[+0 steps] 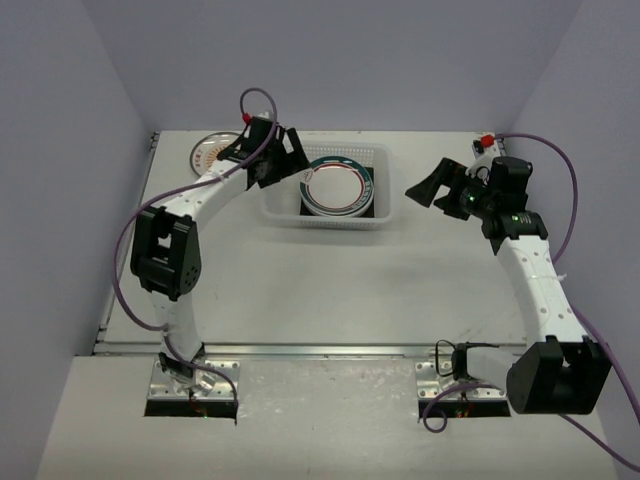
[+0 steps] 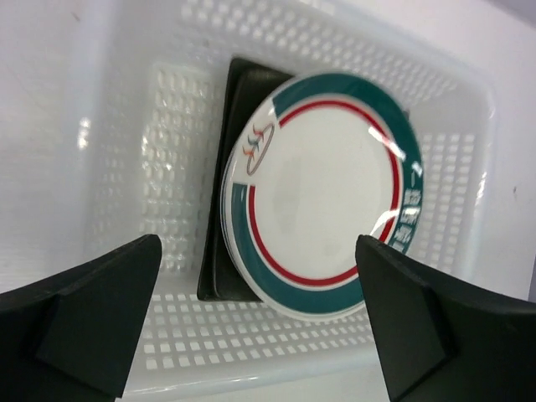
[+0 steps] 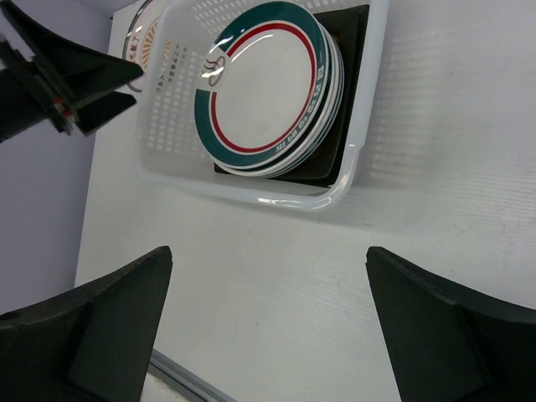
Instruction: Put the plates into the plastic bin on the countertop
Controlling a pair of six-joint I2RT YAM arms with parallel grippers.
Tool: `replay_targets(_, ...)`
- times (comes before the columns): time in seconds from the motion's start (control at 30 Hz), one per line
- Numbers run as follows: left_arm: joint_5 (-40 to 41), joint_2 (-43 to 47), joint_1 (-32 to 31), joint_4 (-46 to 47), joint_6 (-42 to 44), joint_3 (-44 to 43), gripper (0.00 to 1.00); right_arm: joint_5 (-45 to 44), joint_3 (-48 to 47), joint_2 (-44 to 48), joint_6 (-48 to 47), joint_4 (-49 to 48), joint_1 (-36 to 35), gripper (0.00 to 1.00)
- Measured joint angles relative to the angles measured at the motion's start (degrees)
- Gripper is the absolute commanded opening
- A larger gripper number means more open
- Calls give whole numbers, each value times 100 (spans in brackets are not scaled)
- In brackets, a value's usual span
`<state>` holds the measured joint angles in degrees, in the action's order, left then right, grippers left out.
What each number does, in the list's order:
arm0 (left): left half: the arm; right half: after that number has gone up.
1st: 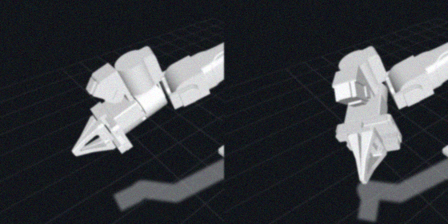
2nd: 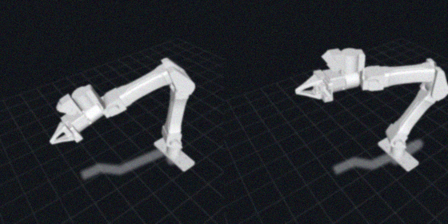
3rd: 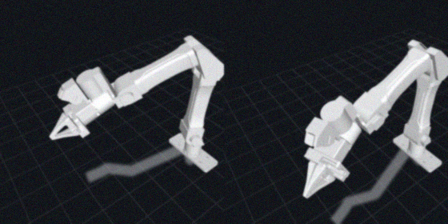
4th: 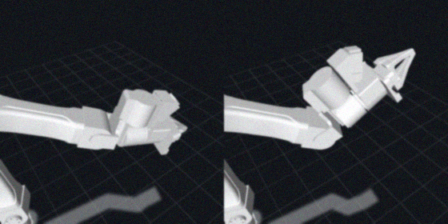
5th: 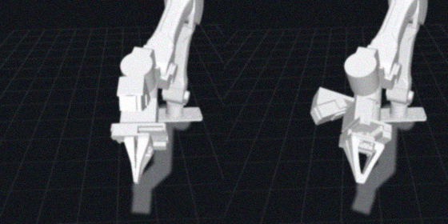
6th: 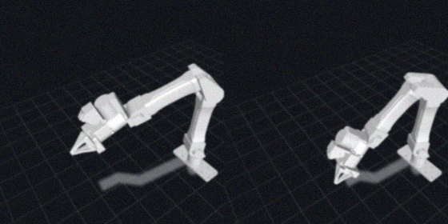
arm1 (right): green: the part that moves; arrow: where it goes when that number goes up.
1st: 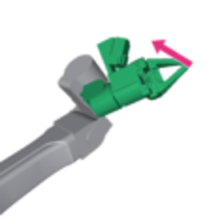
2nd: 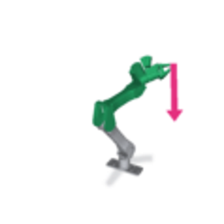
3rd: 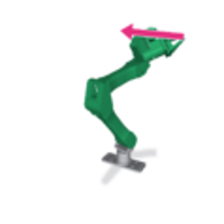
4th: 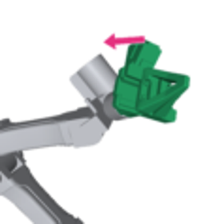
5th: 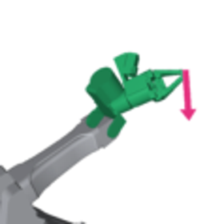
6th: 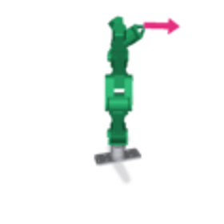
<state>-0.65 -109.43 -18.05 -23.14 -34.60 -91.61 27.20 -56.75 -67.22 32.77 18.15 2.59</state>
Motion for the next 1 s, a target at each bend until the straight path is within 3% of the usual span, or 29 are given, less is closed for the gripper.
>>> replay_targets(0.2,1046,813,418,-99,-77,-116,100,35,-9,0,5,-13,0,99)
replay_targets(0.37,1123,1183,2354,656,-829,1050,100,328,126,62,134,-318,0,99)
replay_targets(0.5,690,453,3461,1315,-1421,1641,100,664,515,248,354,-676,0,99)
replay_targets(0.6,130,-488,3607,1781,-1606,1662,100,897,729,383,491,-886,-12,99)
replay_targets(0.73,-586,-1016,3650,2380,-1773,1240,96,1096,796,569,567,-1034,-46,99)
replay_targets(0.87,-969,-1702,3653,2358,-1792,491,79,1226,808,693,624,-1234,-58,99)
replay_targets(1.0,-1193,-2248,3657,2045,-1783,-263,51,1257,818,698,676,-1356,-59,99)
